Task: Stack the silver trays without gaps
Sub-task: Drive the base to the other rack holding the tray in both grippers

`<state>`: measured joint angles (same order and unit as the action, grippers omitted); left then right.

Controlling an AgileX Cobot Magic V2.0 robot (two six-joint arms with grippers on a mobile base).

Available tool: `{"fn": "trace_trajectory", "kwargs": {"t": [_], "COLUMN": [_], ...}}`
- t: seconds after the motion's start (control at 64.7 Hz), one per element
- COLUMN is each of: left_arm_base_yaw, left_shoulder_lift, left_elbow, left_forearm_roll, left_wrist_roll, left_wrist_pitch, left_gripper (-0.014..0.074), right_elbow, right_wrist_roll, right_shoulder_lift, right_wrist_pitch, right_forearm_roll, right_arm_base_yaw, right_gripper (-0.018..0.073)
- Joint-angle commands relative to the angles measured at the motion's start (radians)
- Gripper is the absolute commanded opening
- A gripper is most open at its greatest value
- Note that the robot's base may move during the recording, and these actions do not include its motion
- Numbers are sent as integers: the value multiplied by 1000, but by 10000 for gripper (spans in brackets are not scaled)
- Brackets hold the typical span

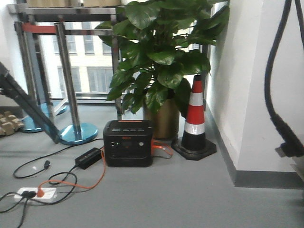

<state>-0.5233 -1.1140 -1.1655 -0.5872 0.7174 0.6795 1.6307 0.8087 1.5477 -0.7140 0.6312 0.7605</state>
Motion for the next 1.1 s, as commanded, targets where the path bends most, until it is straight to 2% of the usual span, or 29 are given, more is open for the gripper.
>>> {"fn": "trace_trajectory", "kwargs": {"t": [0.0,0.263,0.34,0.417,0.912,1.082], "left_arm_base_yaw": [-28,-28,-28,-28,-28,-28], "left_shoulder_lift": [0,0,0,0,0,0], "left_elbow": [-6,-6,-6,-6,-6,-6], "left_forearm_roll": [19,19,19,19,19,17], "left_wrist_roll": [-25,-25,-25,-25,-25,-25], "left_wrist_pitch": [-147,-147,-147,-147,-145,-146], "left_gripper": [-16,-16,-16,-16,-16,-16], "right_elbow": [5,5,5,5,5,5], "right_wrist_roll": [3,3,3,3,21,21], "right_shoulder_lift": [-1,-1,-1,-1,6,6], "right_wrist_pitch": [246,362,406,436,427,377], "right_forearm_roll": [-59,-59,-9,-4,-10,-17], "right_arm_base_yaw": [28,28,23,10,-33,-33], "right_gripper": [-55,-55,-55,-55,-55,-55]}}
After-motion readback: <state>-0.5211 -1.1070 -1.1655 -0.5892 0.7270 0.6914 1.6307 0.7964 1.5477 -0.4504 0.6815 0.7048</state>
